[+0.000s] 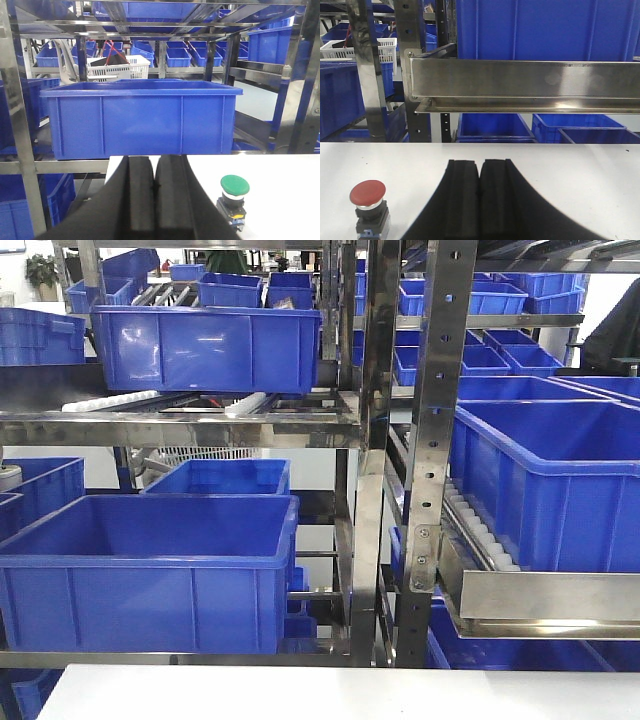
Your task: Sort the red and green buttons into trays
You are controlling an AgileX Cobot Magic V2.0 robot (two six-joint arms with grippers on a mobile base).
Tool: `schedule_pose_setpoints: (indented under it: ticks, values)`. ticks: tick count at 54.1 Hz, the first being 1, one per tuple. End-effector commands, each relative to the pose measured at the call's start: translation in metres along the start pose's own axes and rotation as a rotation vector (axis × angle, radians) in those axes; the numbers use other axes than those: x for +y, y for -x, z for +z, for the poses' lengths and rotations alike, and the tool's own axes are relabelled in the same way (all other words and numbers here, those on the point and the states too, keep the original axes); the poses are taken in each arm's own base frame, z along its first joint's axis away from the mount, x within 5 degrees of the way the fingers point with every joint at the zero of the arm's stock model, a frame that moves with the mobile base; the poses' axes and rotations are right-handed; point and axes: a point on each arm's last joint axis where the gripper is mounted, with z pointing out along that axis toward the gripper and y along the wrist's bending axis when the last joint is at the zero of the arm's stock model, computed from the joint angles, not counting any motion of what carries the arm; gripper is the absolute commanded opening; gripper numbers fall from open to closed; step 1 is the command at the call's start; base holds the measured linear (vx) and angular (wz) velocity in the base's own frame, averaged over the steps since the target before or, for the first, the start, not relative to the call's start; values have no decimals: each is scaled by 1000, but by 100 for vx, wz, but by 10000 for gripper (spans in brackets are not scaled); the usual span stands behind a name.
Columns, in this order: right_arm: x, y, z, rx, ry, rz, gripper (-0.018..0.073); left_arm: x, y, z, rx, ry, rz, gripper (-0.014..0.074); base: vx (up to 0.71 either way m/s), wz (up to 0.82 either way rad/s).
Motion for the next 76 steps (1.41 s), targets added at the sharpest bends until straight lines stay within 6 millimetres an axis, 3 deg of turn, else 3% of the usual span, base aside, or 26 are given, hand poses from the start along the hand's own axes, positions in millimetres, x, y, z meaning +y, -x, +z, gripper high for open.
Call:
schedule_pose_setpoints:
  ticks: [1,37,56,65,70,76]
  values:
    - [1,4,0,-79,3,-13,-9,-1,16,-3,-123,-6,-8,-6,0,0]
    - [1,4,0,-80,3,-13,-9,-1,17,-3,-133,-7,-7,-6,0,0]
    - [1,12,-1,-172,12,-14,-9,-1,30,-6,-275,-12,-7,-6,0,0]
    - [3,32,-7,-376,32,-10,-9,-2,44,-10,-384,-16,-8,-6,0,0]
    - [3,55,-15,-462,31,-11,-9,-2,59,-15,-437,-18,-8,-6,0,0]
    - [0,85,-24,-432,13,-10,-9,-3,85,-23,-445,-14,20,-6,0,0]
